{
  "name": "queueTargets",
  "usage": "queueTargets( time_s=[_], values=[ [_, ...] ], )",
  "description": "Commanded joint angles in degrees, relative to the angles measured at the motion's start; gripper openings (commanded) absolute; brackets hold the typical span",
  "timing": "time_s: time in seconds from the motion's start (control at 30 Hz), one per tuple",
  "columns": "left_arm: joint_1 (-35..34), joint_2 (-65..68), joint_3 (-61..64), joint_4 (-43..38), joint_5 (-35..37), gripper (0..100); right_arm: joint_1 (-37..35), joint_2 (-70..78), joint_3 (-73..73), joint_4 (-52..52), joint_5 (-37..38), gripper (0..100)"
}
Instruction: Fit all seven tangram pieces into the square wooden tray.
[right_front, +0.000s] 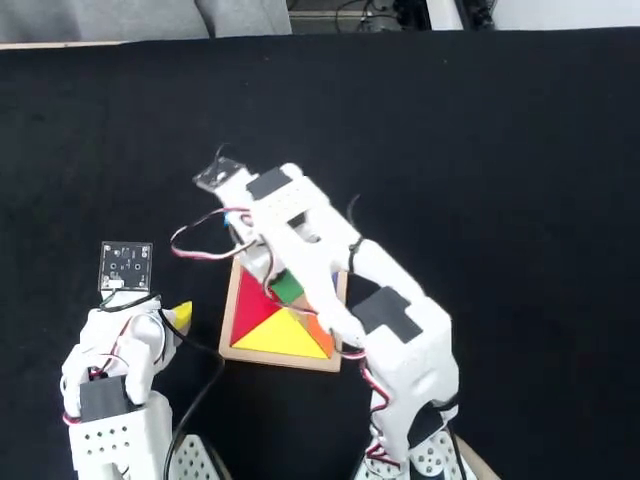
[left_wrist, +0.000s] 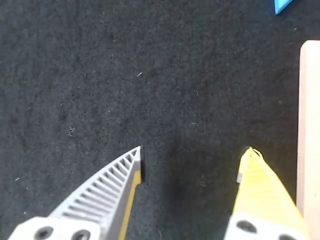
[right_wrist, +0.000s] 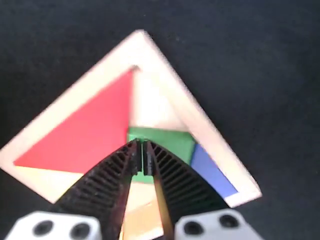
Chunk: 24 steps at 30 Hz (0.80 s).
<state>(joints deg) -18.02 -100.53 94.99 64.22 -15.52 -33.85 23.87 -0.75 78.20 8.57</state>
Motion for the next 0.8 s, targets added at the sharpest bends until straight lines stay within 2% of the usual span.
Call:
queueTargets(
  time_s=[0.0,0.1,0.23,0.33,0.4,0.57,0.77],
  values=[
    [1.3,-0.3,-0.8,-0.8,0.4,30,2.8,-7.6,-2.9,1.1,0.2,1.1],
    [0.9,-0.3,-3.4,-1.1,1.9,30,5.6,-13.3,-1.7,0.8,0.2,1.1],
    [1.9,0.5,-10.4,-0.4,10.1,30,13.9,-18.2,4.3,-4.0,-1.2,1.1],
    [6.8,4.6,-16.7,1.0,10.5,30,19.6,-18.7,11.0,-11.1,-4.3,1.1],
    [10.4,10.5,-21.9,0.3,13.2,30,22.8,-18.4,14.3,-15.6,-4.7,1.1],
    [13.6,37.5,-44.0,-1.0,17.4,30,26.5,-18.7,16.1,-19.2,-5.1,1.1],
    [14.2,77.6,-75.7,8.1,19.2,30,26.8,-18.8,18.9,-23.6,-5.2,1.1]
  ],
)
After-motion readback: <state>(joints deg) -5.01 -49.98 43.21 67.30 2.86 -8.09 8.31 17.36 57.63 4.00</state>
